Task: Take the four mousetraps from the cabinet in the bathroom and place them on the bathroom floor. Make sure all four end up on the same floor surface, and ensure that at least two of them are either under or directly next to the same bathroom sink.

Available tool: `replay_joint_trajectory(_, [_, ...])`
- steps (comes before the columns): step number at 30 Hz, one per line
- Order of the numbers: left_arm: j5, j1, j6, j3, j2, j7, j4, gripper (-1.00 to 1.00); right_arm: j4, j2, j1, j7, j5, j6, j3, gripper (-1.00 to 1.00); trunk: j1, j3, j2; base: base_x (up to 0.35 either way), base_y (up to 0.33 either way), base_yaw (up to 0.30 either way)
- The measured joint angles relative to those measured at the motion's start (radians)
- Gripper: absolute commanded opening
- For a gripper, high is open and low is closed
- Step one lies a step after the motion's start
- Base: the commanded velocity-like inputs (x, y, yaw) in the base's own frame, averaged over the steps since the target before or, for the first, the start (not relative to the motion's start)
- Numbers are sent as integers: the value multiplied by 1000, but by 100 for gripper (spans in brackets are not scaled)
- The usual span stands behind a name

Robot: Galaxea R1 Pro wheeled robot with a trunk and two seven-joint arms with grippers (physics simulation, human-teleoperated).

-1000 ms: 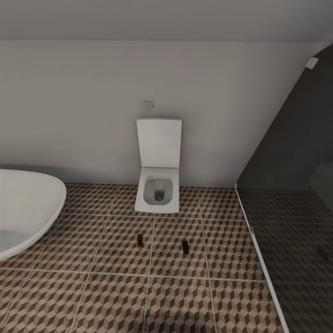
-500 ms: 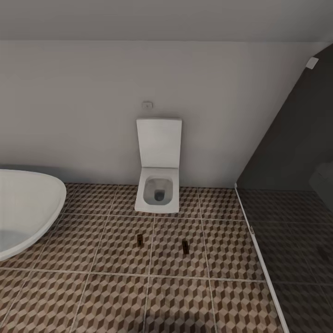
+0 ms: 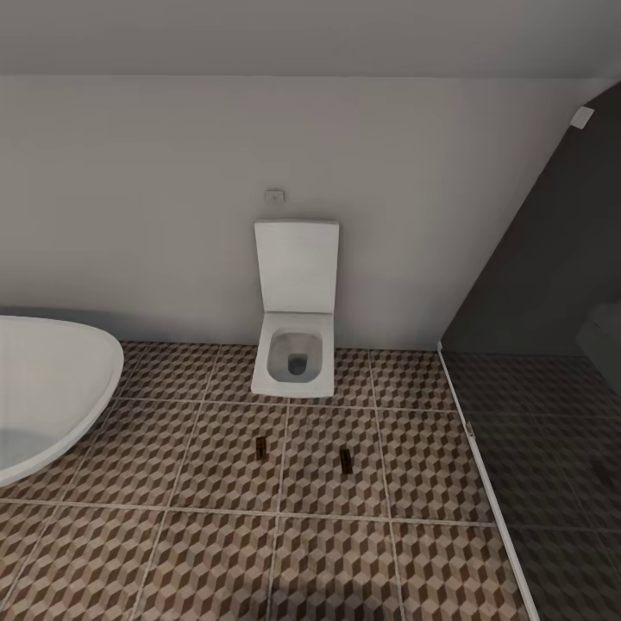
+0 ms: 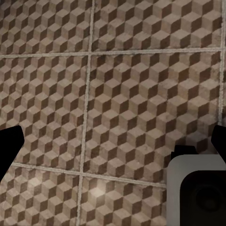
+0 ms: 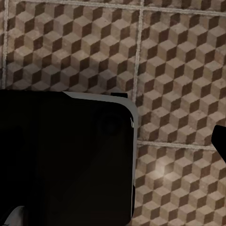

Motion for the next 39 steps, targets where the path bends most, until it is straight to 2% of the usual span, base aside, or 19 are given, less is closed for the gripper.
replay_joint_trajectory(39, [0, 0, 0, 0, 0, 0, 0, 100, 0, 0, 0, 0, 0, 0, 0, 100, 0, 0, 0, 0, 0, 0])
